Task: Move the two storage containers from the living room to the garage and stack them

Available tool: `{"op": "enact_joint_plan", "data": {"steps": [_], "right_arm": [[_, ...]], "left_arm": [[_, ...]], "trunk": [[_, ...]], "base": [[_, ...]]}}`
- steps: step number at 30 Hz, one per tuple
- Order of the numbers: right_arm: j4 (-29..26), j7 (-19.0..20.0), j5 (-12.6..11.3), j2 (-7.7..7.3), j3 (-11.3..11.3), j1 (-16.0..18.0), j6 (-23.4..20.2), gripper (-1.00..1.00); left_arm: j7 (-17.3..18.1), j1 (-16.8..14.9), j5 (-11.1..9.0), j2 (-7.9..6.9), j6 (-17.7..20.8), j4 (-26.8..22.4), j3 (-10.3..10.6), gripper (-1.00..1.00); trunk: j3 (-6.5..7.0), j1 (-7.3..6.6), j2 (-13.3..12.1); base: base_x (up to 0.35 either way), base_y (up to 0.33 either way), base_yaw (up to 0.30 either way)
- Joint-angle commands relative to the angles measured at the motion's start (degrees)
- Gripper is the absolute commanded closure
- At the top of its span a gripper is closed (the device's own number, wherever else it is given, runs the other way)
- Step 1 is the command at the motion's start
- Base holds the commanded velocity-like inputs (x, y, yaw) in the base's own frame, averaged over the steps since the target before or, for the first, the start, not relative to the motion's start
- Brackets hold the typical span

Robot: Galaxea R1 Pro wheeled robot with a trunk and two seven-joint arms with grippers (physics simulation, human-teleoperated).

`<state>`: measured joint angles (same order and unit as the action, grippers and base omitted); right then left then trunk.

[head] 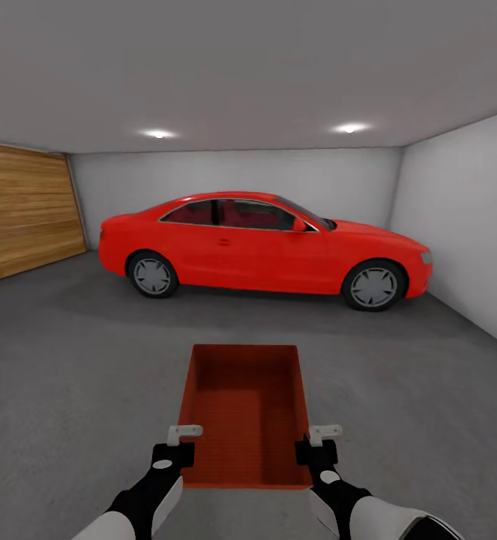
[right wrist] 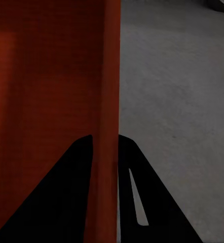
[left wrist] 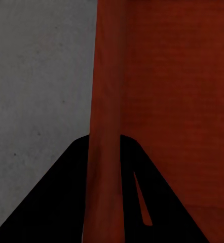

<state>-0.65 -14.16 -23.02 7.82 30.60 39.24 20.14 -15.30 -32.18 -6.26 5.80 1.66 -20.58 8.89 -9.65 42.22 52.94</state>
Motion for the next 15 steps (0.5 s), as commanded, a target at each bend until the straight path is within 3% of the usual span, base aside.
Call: {"op": "enact_joint_plan", "data": {"steps": [1, 15], "right_arm": [[0.6, -0.3, -1.5, 0.00, -3.4, 0.1, 0.4, 1.00], [0.6, -0.3, -1.5, 0.01, -3.4, 0.1, 0.4, 1.00]], "left_arm": [[-0.5, -0.1, 0.2, -0.08, 0.1, -0.4, -0.3, 1.00], [-0.5, -0.1, 0.2, -0.08, 0.1, -0.4, -0.3, 1.00]], "trunk": [[-0.08, 0.04, 0.1], [-0.08, 0.04, 0.1]], "base": [[0.321, 0.000, 0.000], [0.321, 0.000, 0.000]]}}
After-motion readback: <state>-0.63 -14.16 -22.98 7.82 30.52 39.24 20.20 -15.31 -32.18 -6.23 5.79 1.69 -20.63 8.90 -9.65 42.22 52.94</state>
